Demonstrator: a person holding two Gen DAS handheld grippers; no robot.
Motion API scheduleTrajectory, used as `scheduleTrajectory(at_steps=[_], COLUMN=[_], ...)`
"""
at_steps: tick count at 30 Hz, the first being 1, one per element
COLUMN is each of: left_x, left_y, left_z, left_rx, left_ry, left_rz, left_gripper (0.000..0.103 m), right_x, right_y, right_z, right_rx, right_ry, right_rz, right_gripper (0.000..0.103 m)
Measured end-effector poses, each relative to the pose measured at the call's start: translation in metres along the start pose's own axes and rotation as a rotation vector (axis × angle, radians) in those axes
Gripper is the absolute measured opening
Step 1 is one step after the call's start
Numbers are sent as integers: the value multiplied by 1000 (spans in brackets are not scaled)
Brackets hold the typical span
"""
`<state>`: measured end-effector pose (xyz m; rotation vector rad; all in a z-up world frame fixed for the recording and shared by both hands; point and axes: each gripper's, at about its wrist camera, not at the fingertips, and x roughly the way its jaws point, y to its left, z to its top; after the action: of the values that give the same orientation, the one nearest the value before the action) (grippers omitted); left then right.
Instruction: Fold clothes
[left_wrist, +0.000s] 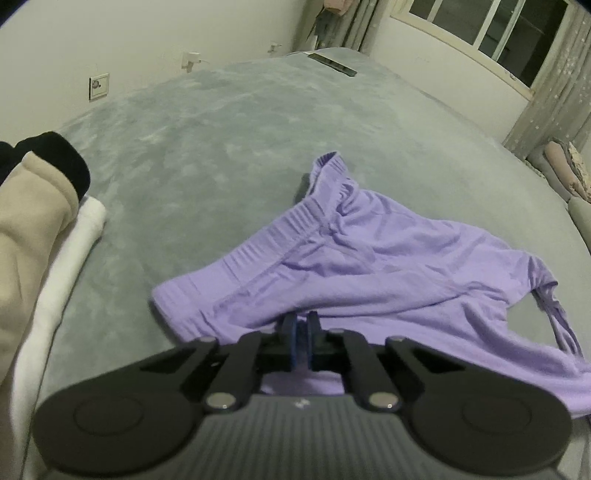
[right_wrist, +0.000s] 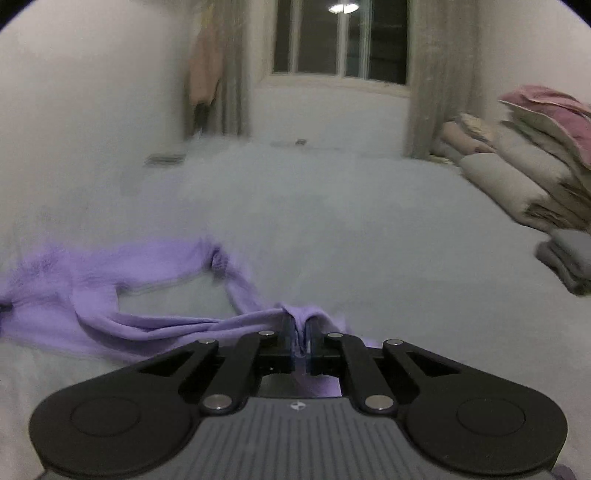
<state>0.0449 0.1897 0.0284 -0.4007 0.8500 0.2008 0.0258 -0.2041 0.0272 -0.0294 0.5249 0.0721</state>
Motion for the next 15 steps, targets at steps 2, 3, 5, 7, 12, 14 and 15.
scheduleTrajectory(at_steps=[2, 3, 5, 7, 12, 14, 15], left_x=[0, -1, -3, -6, -21, -28, -29], left_y=[2, 3, 5, 6, 9, 12, 13], left_z=[1, 1, 2, 2, 2, 2, 2], left_rx=[-7, -14, -26, -30, -37, -31, -27], left_ry=[2, 4, 7, 6, -21, -47, -56], left_rz=[-2, -5, -7, -8, 0, 16, 35], left_gripper=[4, 4, 4, 5, 11, 17, 27], right_x=[-22, -32, -43, -40, -18, -22, -26], right_y=[-11, -15, -18, -21, -15, -15, -15], right_z=[8, 10, 7, 1, -23, -22, -21], right_rx=[41, 56, 84, 112, 129, 152, 168], right_ry=[-4, -7, 0, 42, 162, 137, 121], right_rz=[20, 40, 69, 70, 73, 94, 102], right_gripper=[6, 6, 6, 6, 6, 7, 7])
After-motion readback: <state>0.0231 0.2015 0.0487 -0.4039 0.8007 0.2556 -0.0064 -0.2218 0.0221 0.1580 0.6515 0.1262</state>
